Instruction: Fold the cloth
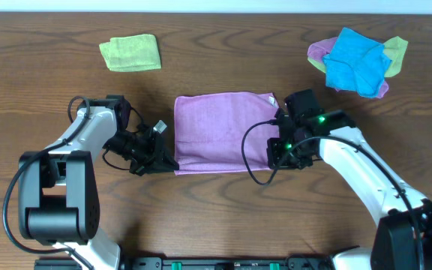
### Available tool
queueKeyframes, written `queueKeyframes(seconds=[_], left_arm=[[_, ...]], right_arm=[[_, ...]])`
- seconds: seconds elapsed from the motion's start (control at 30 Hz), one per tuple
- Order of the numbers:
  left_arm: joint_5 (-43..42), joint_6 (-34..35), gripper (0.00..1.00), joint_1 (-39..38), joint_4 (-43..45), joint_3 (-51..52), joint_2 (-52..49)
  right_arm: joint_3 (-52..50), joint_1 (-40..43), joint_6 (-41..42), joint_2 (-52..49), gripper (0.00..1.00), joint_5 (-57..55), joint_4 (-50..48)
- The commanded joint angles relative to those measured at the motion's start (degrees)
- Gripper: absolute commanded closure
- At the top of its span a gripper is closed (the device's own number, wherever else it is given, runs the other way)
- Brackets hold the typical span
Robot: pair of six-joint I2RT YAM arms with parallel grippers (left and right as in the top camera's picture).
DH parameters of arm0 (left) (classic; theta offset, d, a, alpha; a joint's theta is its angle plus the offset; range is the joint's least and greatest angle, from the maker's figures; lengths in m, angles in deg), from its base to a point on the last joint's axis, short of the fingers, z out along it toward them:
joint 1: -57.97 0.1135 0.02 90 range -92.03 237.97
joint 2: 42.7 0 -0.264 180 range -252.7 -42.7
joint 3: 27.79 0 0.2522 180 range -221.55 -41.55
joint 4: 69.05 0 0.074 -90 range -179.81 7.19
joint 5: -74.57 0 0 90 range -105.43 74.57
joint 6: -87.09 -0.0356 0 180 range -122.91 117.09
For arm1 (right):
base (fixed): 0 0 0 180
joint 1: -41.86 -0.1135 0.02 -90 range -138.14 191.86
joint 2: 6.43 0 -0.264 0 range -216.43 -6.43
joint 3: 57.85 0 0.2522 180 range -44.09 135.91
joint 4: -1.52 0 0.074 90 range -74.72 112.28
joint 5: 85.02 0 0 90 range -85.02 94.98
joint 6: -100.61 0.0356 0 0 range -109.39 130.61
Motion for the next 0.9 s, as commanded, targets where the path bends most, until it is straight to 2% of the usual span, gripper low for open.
queueKeyframes(seconds=[0.0, 0.07, 0.17, 0.3, 0.6, 0.7, 0.87], left_arm=[[1.6, -0.7, 0.94, 0.5, 0.0, 0.1, 0.9], [1.4, 0.6, 0.94, 0.5, 0.6, 0.0, 0.9], [0.0, 5.9, 0.94, 0.5, 4.7, 0.0, 0.9], [-3.1, 14.8, 0.94, 0.5, 13.7, 0.0, 0.9], [-2.6, 31.4, 0.94, 0.4, 35.7, 0.0, 0.9], [-0.4, 35.3, 0.94, 0.3, 41.9, 0.0, 0.9], [5.3, 37.0, 0.94, -0.7, 48.6, 0.0, 0.9]], right_arm=[[-0.5, -0.5, -0.6, 1.0, 0.98, -1.7, -0.9], [-0.5, -0.5, 0.0, 1.0, 0.98, -1.7, -2.5], [-0.5, -0.5, 0.6, 1.0, 0.99, -1.8, -7.1], [-0.5, -0.5, 1.4, 1.0, 0.99, -5.2, -14.5], [-0.5, -0.5, 1.6, -0.1, 0.99, -11.7, -28.0], [-0.5, -0.5, 1.6, -1.7, 0.99, -13.3, -31.1], [-0.5, -0.4, 1.4, -5.2, 0.99, -14.8, -36.1]])
